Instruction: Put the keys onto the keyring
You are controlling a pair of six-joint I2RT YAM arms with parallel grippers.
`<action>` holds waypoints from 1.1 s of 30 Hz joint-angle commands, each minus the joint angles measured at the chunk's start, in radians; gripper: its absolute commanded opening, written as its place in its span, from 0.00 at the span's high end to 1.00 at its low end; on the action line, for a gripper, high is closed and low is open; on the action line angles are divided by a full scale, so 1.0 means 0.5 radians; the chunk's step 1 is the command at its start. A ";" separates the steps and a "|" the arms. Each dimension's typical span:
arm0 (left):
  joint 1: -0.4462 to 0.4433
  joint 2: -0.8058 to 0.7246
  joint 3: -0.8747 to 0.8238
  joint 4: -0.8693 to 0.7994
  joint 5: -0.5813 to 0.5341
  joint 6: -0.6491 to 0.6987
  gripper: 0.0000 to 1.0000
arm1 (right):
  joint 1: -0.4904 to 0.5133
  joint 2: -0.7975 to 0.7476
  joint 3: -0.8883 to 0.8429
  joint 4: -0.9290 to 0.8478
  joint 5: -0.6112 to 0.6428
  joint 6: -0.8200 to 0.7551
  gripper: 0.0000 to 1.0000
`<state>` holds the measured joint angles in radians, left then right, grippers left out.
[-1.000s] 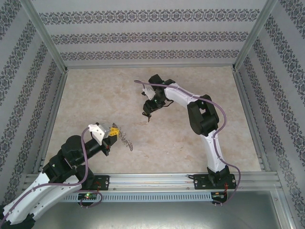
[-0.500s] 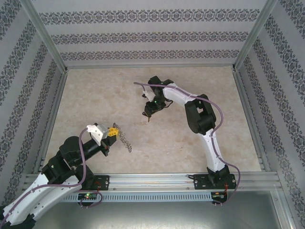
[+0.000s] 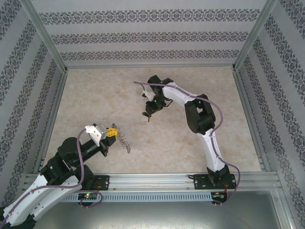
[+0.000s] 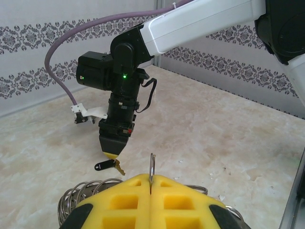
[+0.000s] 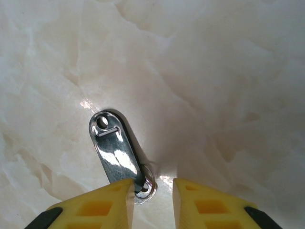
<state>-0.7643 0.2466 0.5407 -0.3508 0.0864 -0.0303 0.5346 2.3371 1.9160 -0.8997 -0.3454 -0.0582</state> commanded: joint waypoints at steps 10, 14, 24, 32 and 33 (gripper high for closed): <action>-0.005 -0.042 0.004 0.154 0.030 0.021 1.00 | 0.041 0.081 0.088 -0.072 0.014 -0.013 0.72; -0.005 -0.048 0.005 0.155 0.027 0.021 1.00 | 0.045 0.087 0.097 -0.075 0.016 -0.008 0.72; -0.008 -0.050 0.003 0.156 0.029 0.021 1.00 | 0.051 0.078 0.092 -0.069 0.031 0.000 0.81; -0.013 -0.051 0.003 0.151 0.025 0.018 1.00 | 0.051 0.030 0.019 -0.006 0.045 0.014 0.88; -0.015 -0.049 0.004 0.150 0.025 0.017 1.00 | 0.050 0.026 0.010 0.000 0.044 0.017 0.88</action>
<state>-0.7650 0.2371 0.5407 -0.3504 0.0937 -0.0303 0.5480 2.3592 1.9366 -0.9047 -0.3408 -0.0547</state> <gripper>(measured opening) 0.065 0.121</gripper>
